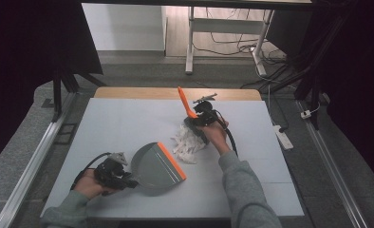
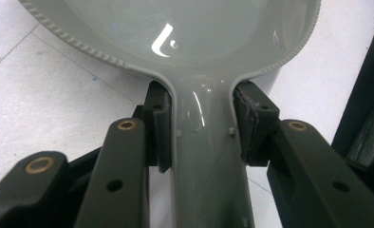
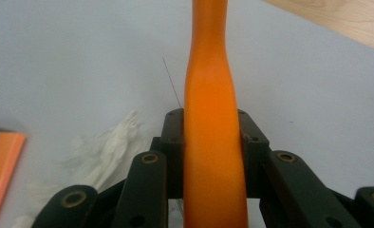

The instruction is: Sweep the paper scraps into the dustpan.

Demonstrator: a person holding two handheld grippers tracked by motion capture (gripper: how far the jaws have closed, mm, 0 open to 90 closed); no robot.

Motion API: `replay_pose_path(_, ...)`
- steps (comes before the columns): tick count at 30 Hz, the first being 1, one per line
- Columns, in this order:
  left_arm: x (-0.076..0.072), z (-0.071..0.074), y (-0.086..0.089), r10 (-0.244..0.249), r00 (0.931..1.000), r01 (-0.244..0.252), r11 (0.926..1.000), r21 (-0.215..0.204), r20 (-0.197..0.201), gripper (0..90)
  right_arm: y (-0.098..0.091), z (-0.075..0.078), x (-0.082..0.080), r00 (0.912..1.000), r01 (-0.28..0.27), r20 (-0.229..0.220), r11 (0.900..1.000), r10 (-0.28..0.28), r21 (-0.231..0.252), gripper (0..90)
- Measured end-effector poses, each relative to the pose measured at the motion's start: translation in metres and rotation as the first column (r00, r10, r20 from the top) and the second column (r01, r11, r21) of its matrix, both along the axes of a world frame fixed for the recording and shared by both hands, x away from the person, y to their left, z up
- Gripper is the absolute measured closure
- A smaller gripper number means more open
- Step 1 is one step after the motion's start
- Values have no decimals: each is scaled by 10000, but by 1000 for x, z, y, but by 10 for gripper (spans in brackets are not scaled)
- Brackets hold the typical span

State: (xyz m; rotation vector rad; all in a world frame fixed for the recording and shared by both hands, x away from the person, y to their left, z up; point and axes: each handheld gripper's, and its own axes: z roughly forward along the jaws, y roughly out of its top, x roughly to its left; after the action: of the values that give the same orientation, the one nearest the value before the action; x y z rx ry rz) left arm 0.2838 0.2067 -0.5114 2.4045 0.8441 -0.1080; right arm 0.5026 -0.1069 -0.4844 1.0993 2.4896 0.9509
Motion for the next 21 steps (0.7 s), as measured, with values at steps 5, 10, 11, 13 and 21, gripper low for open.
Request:
replay_pose_path(5,0,-1,0,12,10000,-12,10000,-2,-37,616,7,-1,-12,9990,-435,-30,9990,435,142,711)
replay_pose_path(10,0,-1,0,32,10000,-32,10000,-18,-32,616,13,-1,-25,9960,-888,-61,9957,890,249,711)
replay_pose_path(11,0,-1,0,11,10000,-11,10000,-11,-39,616,15,-1,-26,9951,-981,-66,9946,984,344,711)
replay_pose_path(13,0,-1,0,22,10000,-23,10000,-22,-60,616,18,-2,-31,9939,-1100,-35,9932,1103,385,711)
replay_pose_path(21,0,-1,0,52,10000,-52,10000,-34,-63,616,18,-1,-36,9925,-1210,-124,9906,1220,643,711)
